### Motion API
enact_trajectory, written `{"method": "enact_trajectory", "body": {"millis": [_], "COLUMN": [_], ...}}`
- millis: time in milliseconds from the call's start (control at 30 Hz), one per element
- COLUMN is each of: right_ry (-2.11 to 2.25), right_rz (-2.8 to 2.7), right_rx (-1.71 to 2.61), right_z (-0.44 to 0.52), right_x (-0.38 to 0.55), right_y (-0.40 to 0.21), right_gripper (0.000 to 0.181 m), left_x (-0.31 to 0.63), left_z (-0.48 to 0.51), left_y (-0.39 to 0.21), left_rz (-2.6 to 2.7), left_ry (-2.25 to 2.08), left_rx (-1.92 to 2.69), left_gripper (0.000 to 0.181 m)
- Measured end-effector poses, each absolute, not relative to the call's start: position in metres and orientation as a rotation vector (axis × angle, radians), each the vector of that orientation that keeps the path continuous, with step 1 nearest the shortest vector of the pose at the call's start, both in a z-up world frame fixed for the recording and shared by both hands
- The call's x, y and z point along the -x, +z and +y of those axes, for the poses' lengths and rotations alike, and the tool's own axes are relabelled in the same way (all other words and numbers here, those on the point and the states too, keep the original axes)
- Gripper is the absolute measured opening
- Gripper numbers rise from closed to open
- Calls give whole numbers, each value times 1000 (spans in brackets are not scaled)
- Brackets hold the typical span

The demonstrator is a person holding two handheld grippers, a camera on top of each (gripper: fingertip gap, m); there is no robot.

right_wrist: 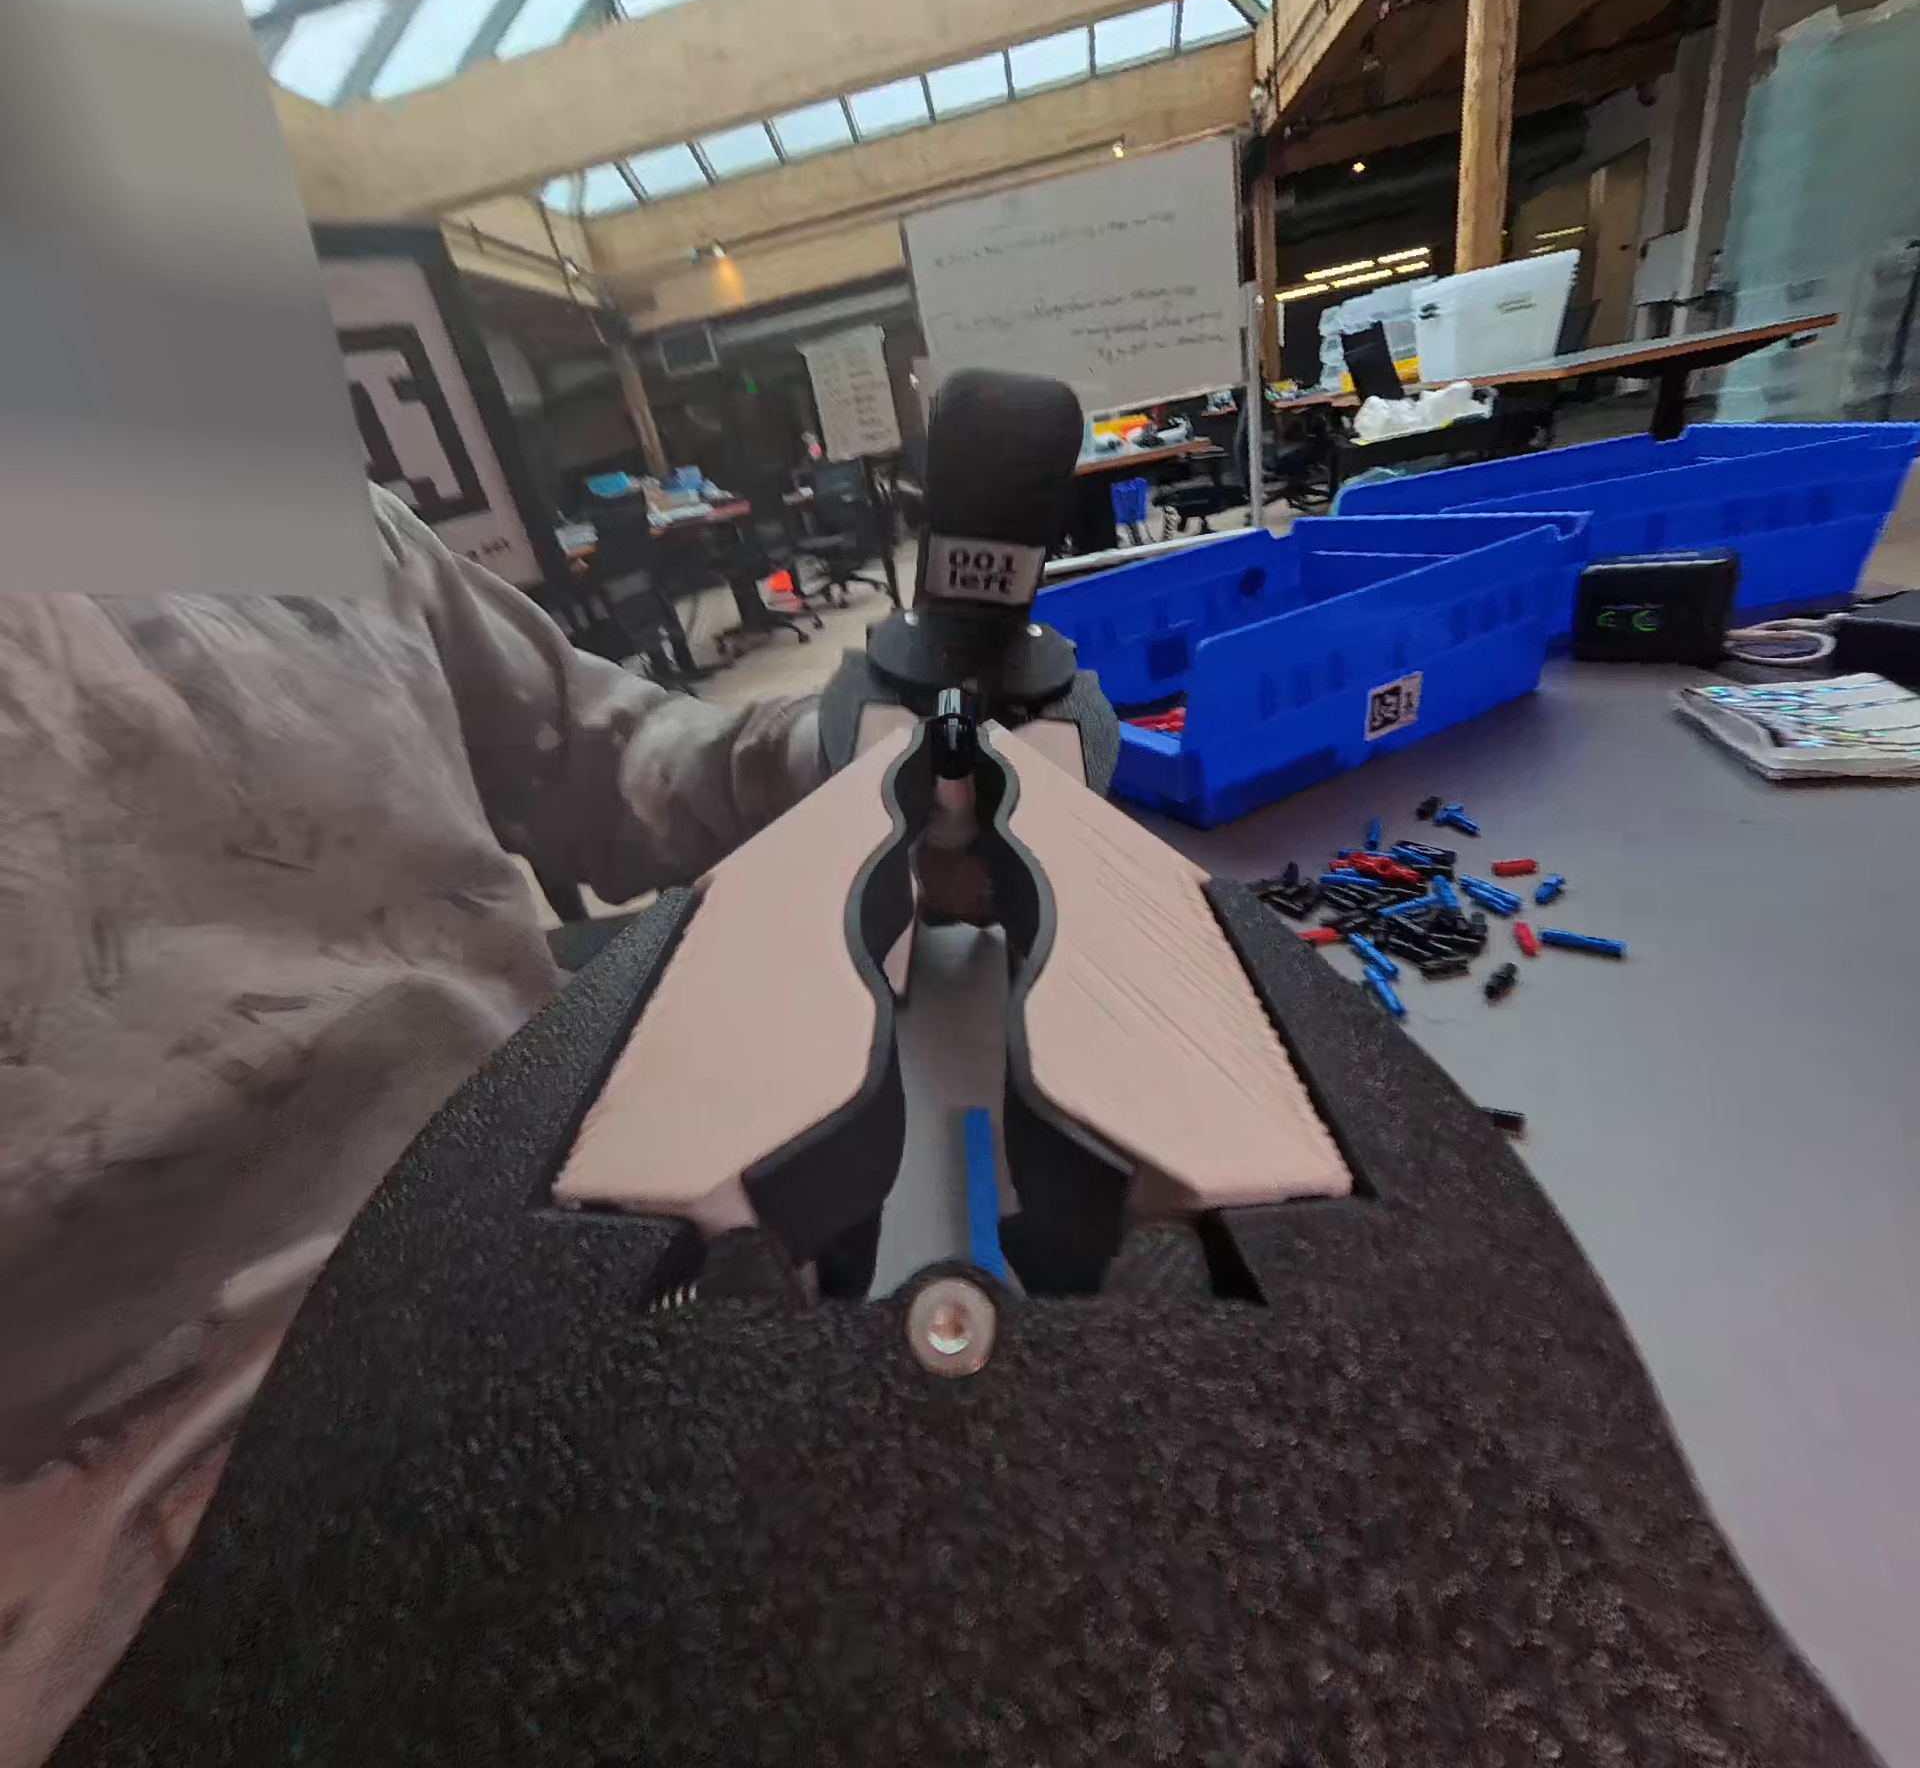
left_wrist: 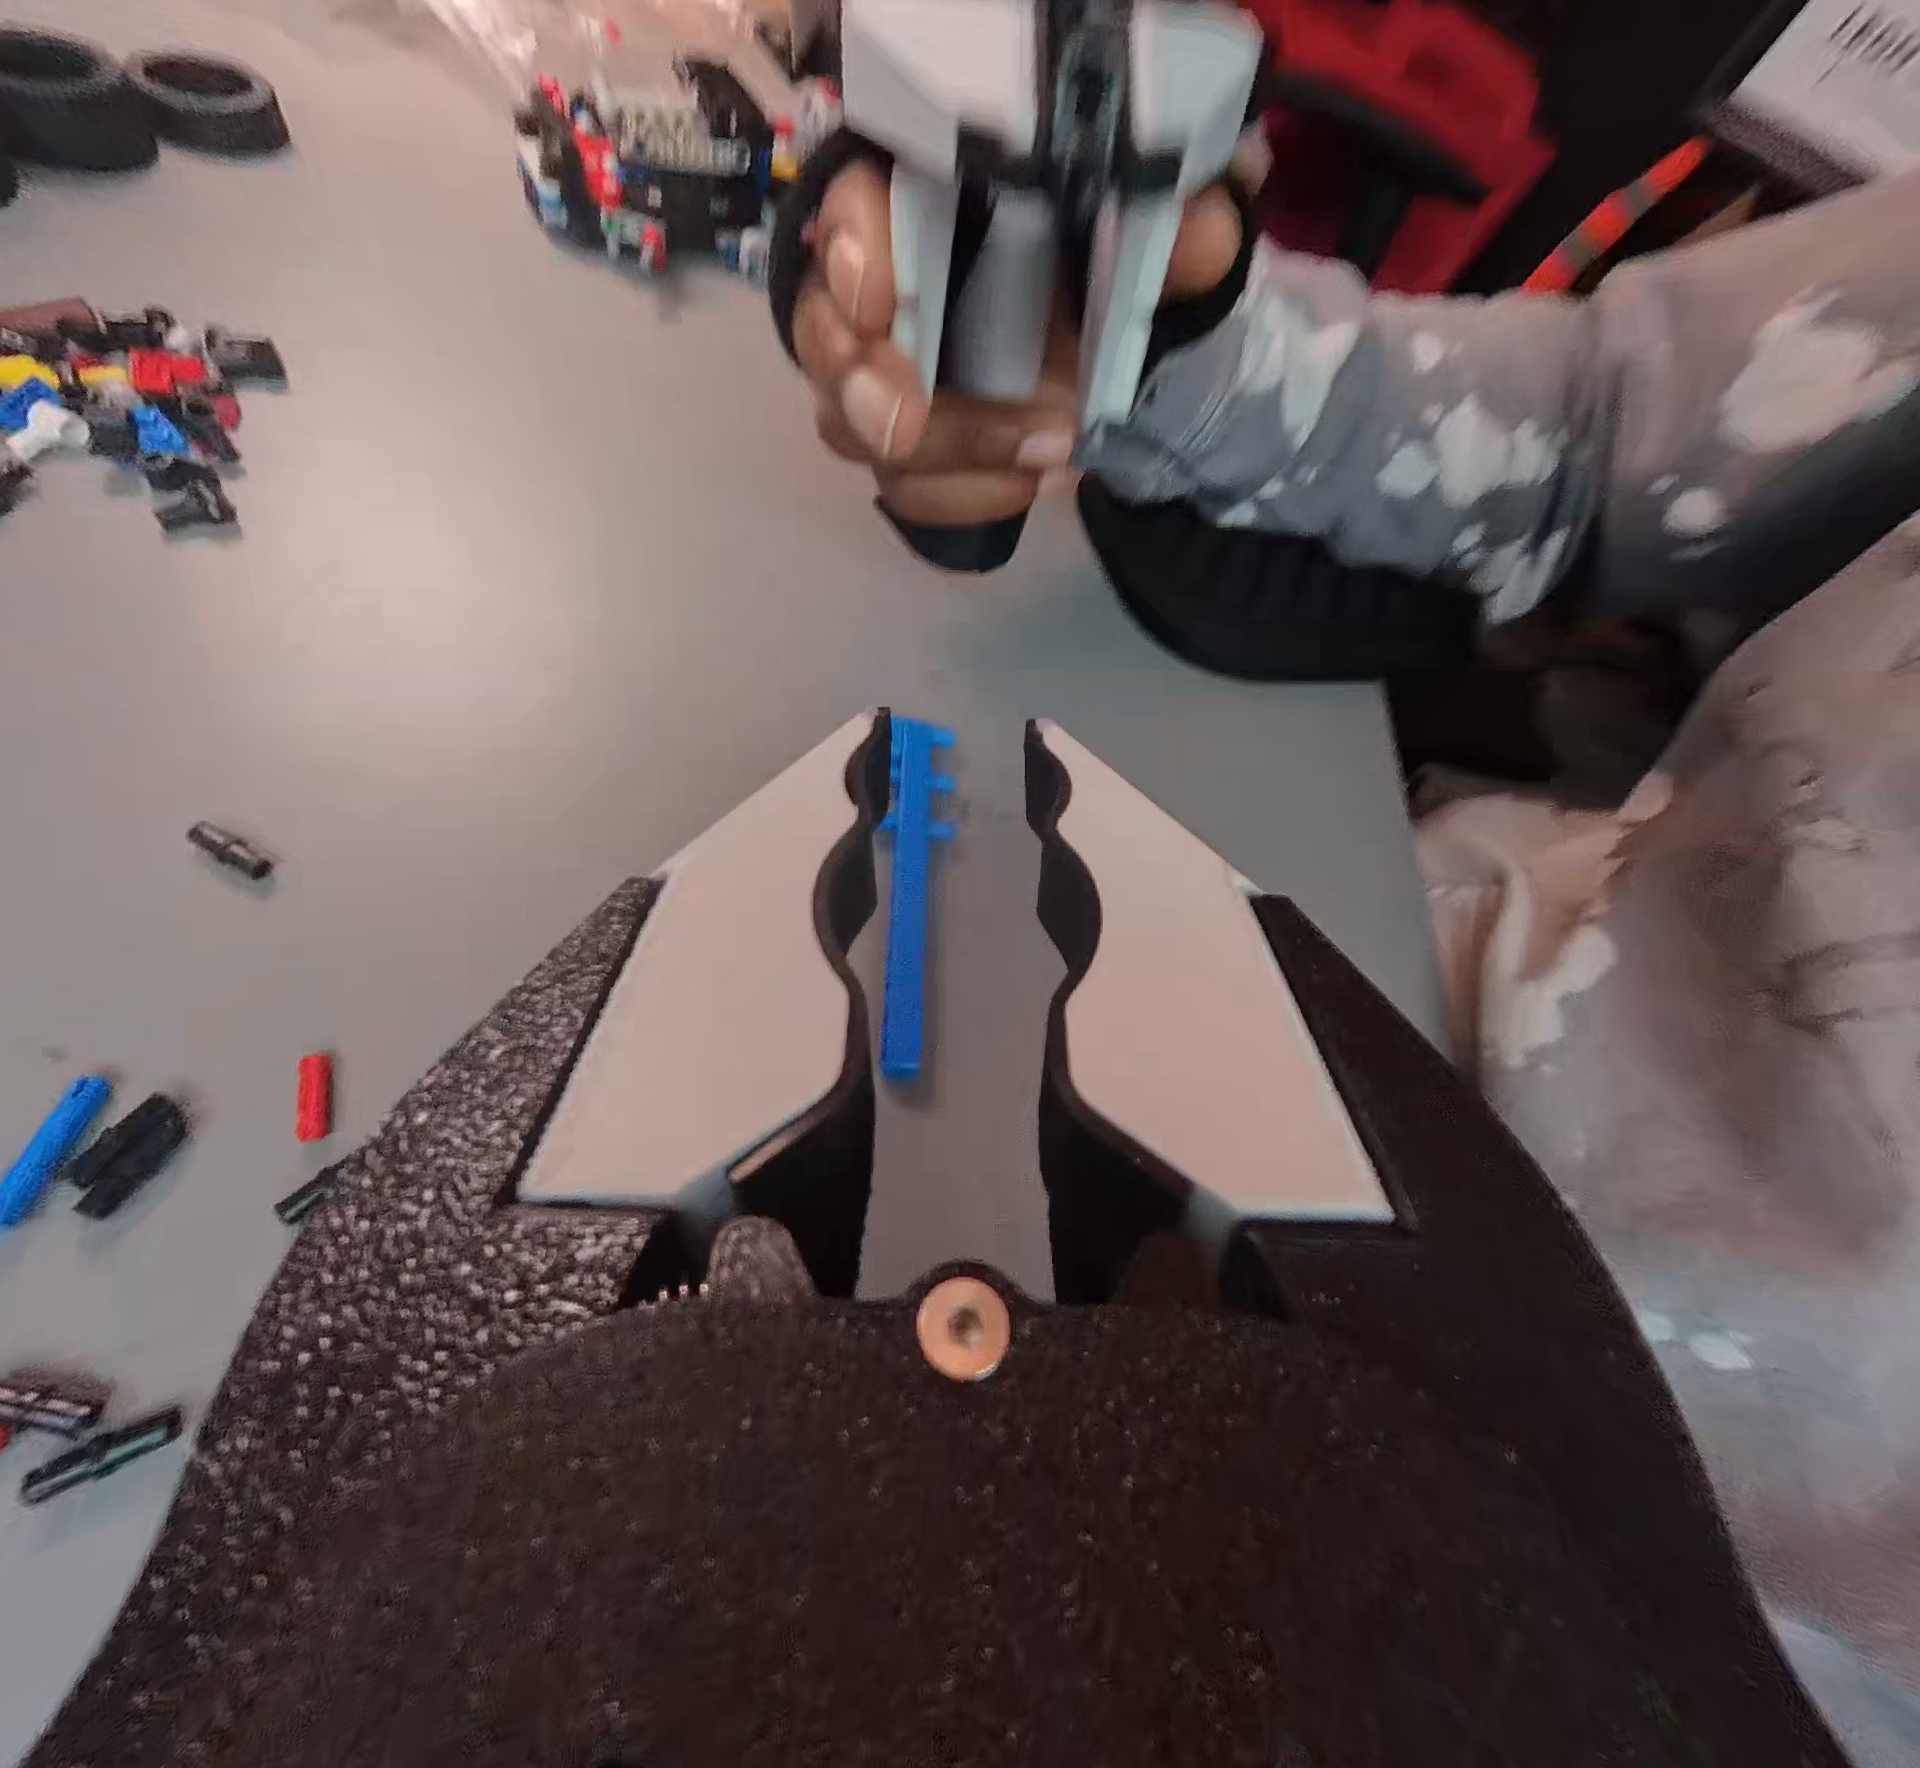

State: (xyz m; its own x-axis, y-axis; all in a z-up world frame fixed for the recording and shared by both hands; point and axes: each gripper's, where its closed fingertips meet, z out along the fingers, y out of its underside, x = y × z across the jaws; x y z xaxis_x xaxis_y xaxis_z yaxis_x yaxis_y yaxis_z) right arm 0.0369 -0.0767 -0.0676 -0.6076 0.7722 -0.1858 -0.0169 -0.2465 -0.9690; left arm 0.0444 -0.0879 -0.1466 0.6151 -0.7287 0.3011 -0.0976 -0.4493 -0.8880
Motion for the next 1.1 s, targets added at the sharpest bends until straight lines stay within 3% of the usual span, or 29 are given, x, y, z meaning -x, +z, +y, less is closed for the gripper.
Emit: {"method": "enact_trajectory", "body": {"millis": [33, 267, 767, 1000, 1100], "right_ry": [1798, 1451, 1374, 1437, 1458], "right_rz": [-1521, -1642, -1720, -1775, -1582], "right_rx": [916, 812, 801, 804, 858], "right_z": [-79, -95, -98, -91, -41], "right_x": [-34, -23, -23, -39, -64], "right_y": [-74, -90, -99, -90, -58], "right_gripper": [7, 7, 7, 7, 6], "left_x": [-43, -24, -30, -42, -2], "left_z": [-89, -91, -96, -90, -85], "left_y": [-130, -99, -101, -91, -68], "left_rz": [599, 414, 508, 511, 370], "left_ry": [-955, -1241, -1159, -1144, -1116], "left_rx": [1846, 1695, 1711, 1657, 1562], "left_gripper": [23, 13, 2, 0, 0]}}
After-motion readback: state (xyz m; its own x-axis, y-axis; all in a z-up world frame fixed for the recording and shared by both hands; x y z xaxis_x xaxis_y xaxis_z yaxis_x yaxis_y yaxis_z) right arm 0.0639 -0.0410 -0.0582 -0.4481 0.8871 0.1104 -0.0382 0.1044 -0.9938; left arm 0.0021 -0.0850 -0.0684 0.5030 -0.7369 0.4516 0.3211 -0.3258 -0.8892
